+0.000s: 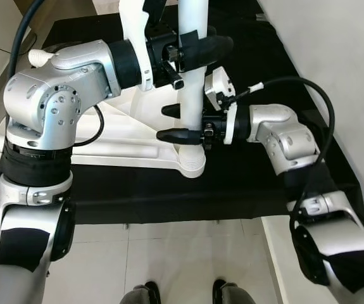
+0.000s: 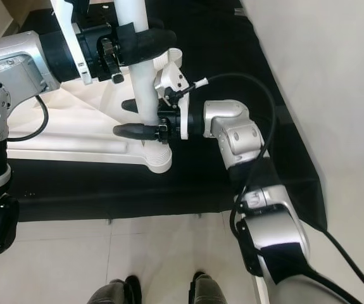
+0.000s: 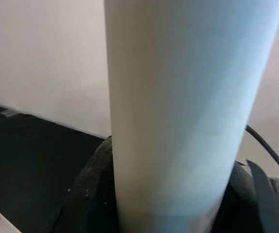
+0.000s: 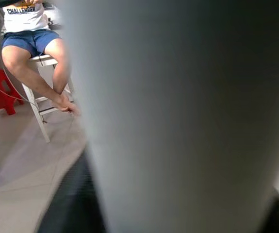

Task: Building children table

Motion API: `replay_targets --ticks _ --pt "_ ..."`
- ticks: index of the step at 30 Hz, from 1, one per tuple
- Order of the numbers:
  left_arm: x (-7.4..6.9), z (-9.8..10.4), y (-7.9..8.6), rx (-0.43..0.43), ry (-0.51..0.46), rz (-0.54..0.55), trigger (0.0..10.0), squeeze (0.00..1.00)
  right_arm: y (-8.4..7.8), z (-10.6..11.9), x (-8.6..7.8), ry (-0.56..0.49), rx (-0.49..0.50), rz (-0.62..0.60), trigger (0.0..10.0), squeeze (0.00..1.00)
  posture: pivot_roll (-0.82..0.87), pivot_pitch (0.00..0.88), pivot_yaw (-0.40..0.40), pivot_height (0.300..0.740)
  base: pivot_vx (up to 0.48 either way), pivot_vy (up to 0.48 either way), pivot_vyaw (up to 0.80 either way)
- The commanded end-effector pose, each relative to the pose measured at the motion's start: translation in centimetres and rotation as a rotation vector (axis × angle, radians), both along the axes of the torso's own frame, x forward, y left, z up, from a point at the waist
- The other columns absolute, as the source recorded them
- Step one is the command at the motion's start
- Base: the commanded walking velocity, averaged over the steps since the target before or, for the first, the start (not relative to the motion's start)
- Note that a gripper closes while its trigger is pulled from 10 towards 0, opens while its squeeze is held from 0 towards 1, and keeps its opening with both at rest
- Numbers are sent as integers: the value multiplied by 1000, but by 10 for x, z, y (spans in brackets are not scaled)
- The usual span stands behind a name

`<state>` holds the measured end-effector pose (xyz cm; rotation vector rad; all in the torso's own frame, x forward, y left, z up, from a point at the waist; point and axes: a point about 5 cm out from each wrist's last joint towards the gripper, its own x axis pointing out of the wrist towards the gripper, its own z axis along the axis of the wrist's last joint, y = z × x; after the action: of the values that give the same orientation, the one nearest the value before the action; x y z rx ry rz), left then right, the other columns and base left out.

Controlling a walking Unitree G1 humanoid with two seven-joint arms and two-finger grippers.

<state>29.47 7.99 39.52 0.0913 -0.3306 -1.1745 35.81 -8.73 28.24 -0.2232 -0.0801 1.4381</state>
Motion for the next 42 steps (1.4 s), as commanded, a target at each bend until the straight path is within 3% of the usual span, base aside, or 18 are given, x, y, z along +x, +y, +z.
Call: replay_targets --ticks 1,8,10,11,12,19,25,26,27,28,29,30,32,36,42 --pt "-4 -8 -13 34 32 -78 0 0 29 -6 -10 5 -52 149 0 0 10 244 77 740 0 0 0" --pt "-8 -9 -11 52 -5 -78 0 0 28 -9 -8 10 -49 166 0 0 -2 233 78 740 0 0 0" --pt "-7 -9 -9 47 -25 -58 1451 0 27 -11 -8 11 -36 158 0 0 -3 233 81 740 0 0 0" --pt "-7 -9 -9 47 -25 -58 1451 0 27 -11 -8 11 -36 158 0 0 -3 233 81 740 0 0 0" --pt "-5 -8 -9 28 -13 -60 10000 1000 26 -10 -7 8 -22 149 0 0 -9 234 83 740 0 0 0" --pt "-3 -5 -8 19 -6 -51 10000 1000 19 -8 -6 -13 27 71 0 0 -14 233 93 740 0 0 0" --pt "-2 -2 -4 10 -23 -3 10000 1000 10 -10 -11 -27 75 -99 0 0 -11 244 70 740 0 0 0" --pt "-3 -2 -2 11 -22 4 10000 0 11 -16 -13 -57 70 -225 0 0 -2 251 56 740 0 0 0" --pt "-3 -1 2 4 -19 20 10000 0 4 -28 -5 -37 141 -692 0 0 2 252 53 740 0 0 0" --pt "-3 -1 2 4 -19 20 10000 0 4 -28 -5 -37 141 -692 0 0 2 252 53 740 0 0 0" --pt "-4 -2 5 -3 -13 33 10000 0 -5 -44 -14 -68 123 -915 0 0 6 246 45 740 0 0 0" --pt "-4 -4 10 -6 -2 45 10000 0 -5 -59 -22 -45 97 -1025 0 0 14 257 67 740 0 0 0" --pt "-3 -9 15 -7 15 62 10000 0 3 -73 -29 -23 64 -1003 0 0 -6 242 73 740 0 0 0" --pt "-2 -16 16 -9 33 69 10000 0 10 -71 -26 -17 89 -1004 0 0 2 237 67 740 0 0 0" --pt "-1 -19 21 -20 37 100 10000 0 7 -64 -22 -12 110 -1055 0 0 -2 212 64 740 0 0 0"
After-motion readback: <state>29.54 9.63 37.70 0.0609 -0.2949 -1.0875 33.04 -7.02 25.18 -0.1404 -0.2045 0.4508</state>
